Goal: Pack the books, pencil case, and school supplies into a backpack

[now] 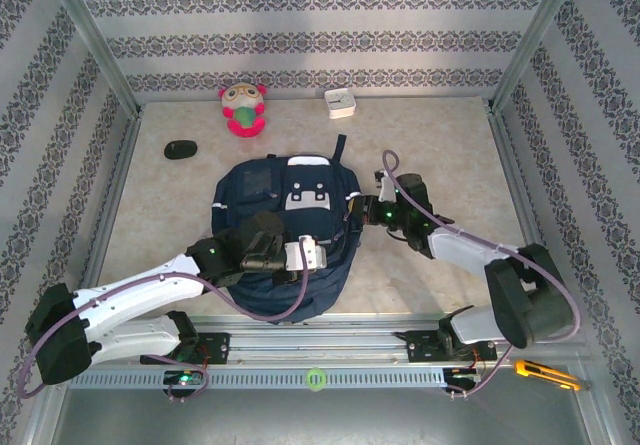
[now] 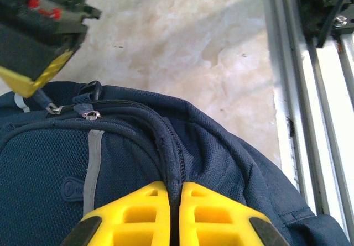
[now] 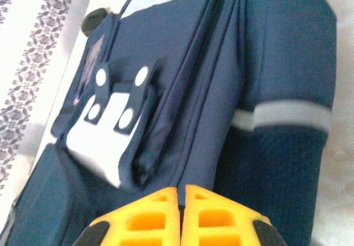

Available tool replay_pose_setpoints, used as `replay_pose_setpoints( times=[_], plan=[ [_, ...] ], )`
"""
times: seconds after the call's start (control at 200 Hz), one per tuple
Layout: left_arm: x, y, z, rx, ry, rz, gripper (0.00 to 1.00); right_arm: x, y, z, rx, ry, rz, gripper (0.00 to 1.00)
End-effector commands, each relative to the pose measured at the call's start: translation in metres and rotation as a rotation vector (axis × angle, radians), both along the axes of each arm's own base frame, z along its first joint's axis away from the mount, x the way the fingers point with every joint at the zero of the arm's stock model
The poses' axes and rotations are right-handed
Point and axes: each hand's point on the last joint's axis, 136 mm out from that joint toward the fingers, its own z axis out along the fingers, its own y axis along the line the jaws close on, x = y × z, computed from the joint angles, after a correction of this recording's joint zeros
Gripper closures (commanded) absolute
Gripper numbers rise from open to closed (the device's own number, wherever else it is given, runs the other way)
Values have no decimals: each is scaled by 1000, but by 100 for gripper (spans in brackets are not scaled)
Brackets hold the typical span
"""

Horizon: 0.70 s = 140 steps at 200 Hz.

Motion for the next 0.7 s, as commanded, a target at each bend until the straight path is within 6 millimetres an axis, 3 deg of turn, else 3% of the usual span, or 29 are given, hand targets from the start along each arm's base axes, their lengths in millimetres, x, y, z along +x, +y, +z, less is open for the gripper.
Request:
replay_pose_setpoints(
  times=[0.0,0.27,0.315,0.375,0.4,0.48,0.56,0.695],
  plan=[
    [-27,-10,27,-86,7,-157,100,43,-20,13,-30,-94,-146,100],
    [-17,-13,25,-94,-16,-120,100,61,-18,13,-40,-102,-133,100],
    [-5,-13,27,-105,-29,-50,86,63,-21,17,-36,-106,-135,100],
    [13,-12,37,-149,-44,72,51,62,-27,22,-36,-105,-146,100],
    [20,-11,40,-159,-47,117,41,62,-31,25,-37,-102,-156,100],
    [36,-4,51,-171,-19,255,15,55,-40,35,-52,-79,-155,76],
    [50,8,62,-183,43,416,6,40,-43,45,-117,-48,-114,53],
    [67,41,75,-235,189,739,5,3,-40,53,-218,26,-47,43]
  ],
)
